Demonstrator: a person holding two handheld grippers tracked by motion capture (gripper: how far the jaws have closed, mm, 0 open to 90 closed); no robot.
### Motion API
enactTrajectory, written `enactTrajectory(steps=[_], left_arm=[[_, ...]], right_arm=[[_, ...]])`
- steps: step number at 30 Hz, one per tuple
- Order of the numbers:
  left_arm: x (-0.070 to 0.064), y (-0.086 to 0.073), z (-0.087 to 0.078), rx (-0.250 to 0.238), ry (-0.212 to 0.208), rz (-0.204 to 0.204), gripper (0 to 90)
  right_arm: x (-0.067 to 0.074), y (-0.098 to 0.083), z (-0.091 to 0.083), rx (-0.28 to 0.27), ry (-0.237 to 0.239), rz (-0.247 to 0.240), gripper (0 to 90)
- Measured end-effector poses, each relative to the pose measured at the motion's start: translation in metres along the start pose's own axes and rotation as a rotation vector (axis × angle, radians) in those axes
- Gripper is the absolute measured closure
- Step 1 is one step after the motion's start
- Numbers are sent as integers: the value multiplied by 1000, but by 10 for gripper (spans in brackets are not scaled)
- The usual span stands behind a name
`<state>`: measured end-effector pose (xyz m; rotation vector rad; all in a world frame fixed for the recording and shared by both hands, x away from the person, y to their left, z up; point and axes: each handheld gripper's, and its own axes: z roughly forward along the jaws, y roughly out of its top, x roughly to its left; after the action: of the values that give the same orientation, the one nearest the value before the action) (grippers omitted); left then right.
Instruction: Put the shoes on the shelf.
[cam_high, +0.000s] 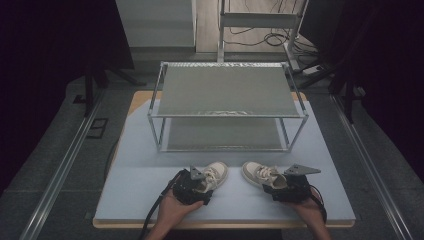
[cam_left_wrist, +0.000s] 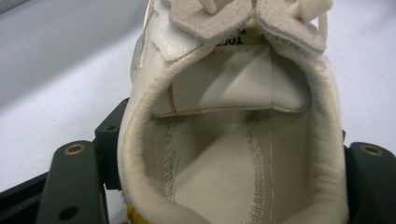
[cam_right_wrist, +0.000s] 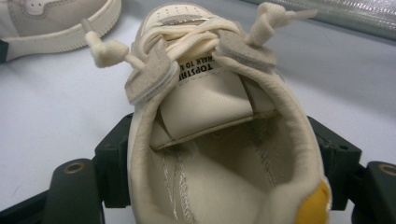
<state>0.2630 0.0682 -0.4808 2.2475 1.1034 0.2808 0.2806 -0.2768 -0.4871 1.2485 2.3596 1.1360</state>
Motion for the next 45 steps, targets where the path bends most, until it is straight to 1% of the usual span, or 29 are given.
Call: enactTrajectory(steps=[2, 4, 6, 11, 17, 21, 25, 27, 32, 38, 42, 44, 45], left_arm=[[1, 0, -2, -13, 0, 0, 293], [3, 0, -5, -26, -2, -10, 294], [6, 1, -10, -44, -14, -20, 294], [13, 2, -20, -84, -13, -43, 294], [22, 4, -24, -98, -9, -61, 294], [28, 11, -25, -111, 1, -66, 294], [33, 19, -23, -114, 5, -69, 294], [35, 21, -21, -113, 1, -75, 294], [40, 26, -19, -115, 10, -84, 294], [44, 38, -12, -110, 17, -87, 294], [48, 46, -7, -106, 24, -91, 294], [51, 50, -4, -102, 31, -84, 293], [52, 52, -3, -103, 31, -90, 294]], right_arm=[[1, 0, -1, -5, -6, 2, 263], [2, 1, -3, -9, -15, -1, 268], [3, 1, -4, -16, -23, 4, 272], [5, 3, -8, -36, -38, 9, 280], [6, 6, -12, -67, -40, 24, 288], [7, 10, -12, -79, -40, 26, 291], [10, 17, -10, -87, -40, 19, 292], [11, 20, -8, -93, -41, 17, 294], [13, 30, -4, -103, -44, 14, 294], [17, 44, 4, -121, -70, 31, 295], [22, 55, 12, -127, -89, 31, 295], [23, 59, 15, -128, -94, 30, 296], [24, 62, 17, -128, -98, 30, 296]])
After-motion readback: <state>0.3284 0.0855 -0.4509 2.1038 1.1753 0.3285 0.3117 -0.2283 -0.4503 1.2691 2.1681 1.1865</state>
